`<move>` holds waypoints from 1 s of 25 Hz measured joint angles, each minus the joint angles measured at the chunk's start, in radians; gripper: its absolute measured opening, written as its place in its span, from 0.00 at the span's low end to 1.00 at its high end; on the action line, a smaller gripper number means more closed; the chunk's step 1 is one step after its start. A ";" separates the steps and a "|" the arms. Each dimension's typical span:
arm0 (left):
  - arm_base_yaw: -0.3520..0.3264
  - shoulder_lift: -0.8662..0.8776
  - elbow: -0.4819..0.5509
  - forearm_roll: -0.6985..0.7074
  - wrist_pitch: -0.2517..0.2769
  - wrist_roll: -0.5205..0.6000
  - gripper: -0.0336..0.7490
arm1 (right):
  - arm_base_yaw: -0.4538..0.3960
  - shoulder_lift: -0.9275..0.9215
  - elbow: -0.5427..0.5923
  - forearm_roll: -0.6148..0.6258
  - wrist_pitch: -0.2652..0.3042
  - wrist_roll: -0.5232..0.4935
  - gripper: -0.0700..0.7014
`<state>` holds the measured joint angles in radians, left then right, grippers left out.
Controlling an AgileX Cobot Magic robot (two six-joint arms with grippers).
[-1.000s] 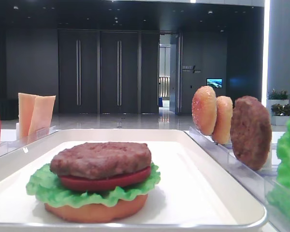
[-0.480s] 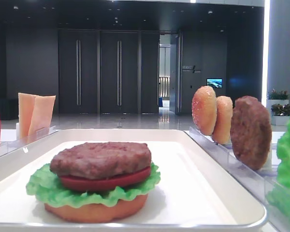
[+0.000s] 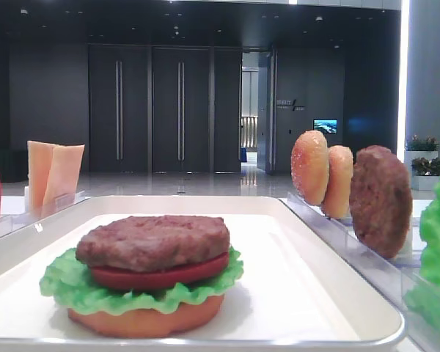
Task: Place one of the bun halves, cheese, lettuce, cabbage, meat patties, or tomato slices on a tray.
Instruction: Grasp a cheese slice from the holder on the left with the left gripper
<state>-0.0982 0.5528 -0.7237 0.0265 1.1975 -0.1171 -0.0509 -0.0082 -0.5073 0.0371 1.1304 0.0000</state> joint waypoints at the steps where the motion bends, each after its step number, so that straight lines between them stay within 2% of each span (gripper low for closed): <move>1: 0.000 0.049 -0.027 0.000 0.011 0.000 0.70 | 0.000 0.000 0.000 0.000 0.000 0.000 0.67; 4: 0.000 0.187 -0.101 -0.004 0.042 0.000 0.70 | 0.000 0.000 0.000 0.000 0.000 0.000 0.67; 17: 0.000 0.631 -0.414 -0.026 0.043 -0.021 0.70 | 0.000 0.000 0.000 0.000 0.000 0.000 0.67; 25: 0.000 0.920 -0.755 -0.019 0.043 -0.046 0.70 | 0.000 0.000 0.000 0.000 0.000 0.000 0.67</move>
<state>-0.0982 1.4731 -1.4783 0.0075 1.2408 -0.1635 -0.0509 -0.0082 -0.5073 0.0371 1.1304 0.0000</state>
